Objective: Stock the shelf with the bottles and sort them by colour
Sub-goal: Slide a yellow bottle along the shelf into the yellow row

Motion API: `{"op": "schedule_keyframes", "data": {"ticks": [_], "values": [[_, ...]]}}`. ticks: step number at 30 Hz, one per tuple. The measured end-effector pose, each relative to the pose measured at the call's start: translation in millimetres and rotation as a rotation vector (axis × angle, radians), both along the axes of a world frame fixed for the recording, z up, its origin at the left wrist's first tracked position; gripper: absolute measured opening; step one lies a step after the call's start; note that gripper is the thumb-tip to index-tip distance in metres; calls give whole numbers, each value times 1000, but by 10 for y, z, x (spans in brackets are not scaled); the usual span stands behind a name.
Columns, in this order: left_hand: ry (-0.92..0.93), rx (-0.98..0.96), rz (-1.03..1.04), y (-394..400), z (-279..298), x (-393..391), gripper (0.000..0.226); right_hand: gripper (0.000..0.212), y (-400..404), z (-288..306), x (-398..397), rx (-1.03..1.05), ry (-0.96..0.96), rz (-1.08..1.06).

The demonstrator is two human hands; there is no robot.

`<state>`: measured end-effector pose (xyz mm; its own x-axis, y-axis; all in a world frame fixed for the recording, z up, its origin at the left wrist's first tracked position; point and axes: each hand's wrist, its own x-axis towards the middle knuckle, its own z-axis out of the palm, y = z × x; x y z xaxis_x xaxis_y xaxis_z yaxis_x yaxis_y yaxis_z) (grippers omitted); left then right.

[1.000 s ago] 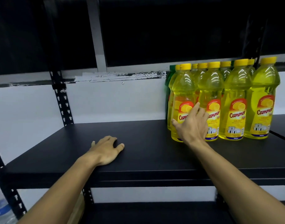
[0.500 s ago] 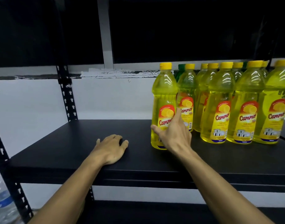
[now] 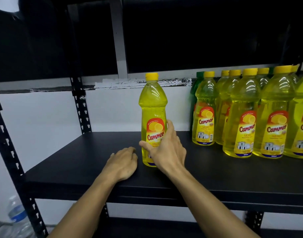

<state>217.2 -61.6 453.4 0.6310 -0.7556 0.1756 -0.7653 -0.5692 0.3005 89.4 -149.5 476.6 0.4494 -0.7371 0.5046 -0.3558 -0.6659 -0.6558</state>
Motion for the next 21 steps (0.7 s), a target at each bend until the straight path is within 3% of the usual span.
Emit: {"op": "schedule_keyframes", "data": {"ticks": [4, 6, 8, 10, 12, 15, 18, 21], "values": [[-69, -279, 83, 92, 54, -40, 41, 101, -276, -24, -228, 205, -111, 228], [-137, -448, 112, 116, 73, -130, 38, 81, -494, -63, -359, 312, -178, 261], [-66, -613, 76, 103, 76, -295, 46, 51, -689, -83, -468, 268, -26, 216], [160, -703, 9, 26, 91, -476, 75, 42, -843, -106, -530, 95, 266, 149], [351, -692, 11, -130, 108, -648, 103, 44, -900, -131, -538, -21, 458, 162], [291, -558, 131, -381, 82, -870, 123, 48, -928, -205, -535, -43, 553, 233], [121, -491, 275, -496, 65, -922, 117, 55, -927, -260, -512, -56, 658, 278], [75, -464, 318, -493, 105, -806, 101, 59, -886, -262, -484, -72, 758, 330]]}}
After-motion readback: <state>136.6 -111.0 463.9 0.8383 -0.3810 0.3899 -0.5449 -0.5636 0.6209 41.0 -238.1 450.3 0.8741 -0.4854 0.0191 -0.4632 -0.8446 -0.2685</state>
